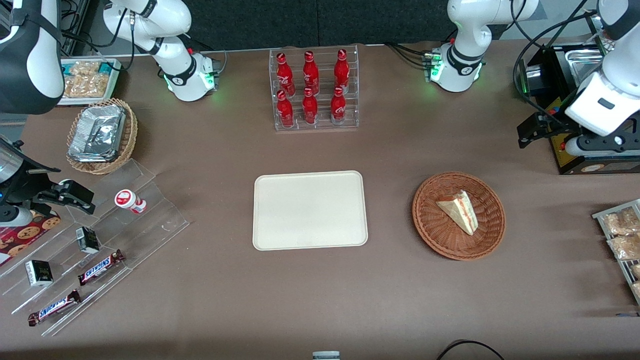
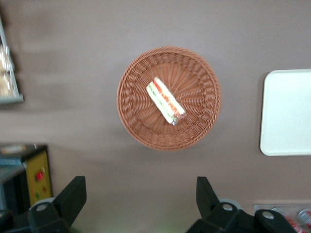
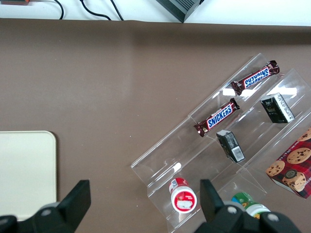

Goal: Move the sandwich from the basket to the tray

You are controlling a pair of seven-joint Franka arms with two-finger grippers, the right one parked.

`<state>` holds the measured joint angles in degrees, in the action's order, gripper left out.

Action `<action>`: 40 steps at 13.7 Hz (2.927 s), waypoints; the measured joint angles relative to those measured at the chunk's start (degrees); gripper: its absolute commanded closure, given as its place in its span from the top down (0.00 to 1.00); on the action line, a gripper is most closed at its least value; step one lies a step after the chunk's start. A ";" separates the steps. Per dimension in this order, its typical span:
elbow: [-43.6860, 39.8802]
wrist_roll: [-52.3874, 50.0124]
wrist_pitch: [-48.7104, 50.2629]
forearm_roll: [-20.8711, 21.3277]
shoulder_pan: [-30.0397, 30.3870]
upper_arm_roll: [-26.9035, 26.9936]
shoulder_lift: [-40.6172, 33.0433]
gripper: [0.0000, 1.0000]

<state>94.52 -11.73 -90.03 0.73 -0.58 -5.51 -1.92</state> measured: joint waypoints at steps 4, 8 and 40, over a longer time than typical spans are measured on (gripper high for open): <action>3.10 -17.95 -3.01 -0.33 -0.34 -0.09 6.08 1.00; 14.81 -22.89 -17.51 -0.32 -1.52 -0.34 8.58 1.00; -4.51 -34.24 -16.52 -1.10 -16.45 -9.97 21.77 0.00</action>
<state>90.00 -45.97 -106.55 -0.37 -17.03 -15.48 19.85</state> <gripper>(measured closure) 0.806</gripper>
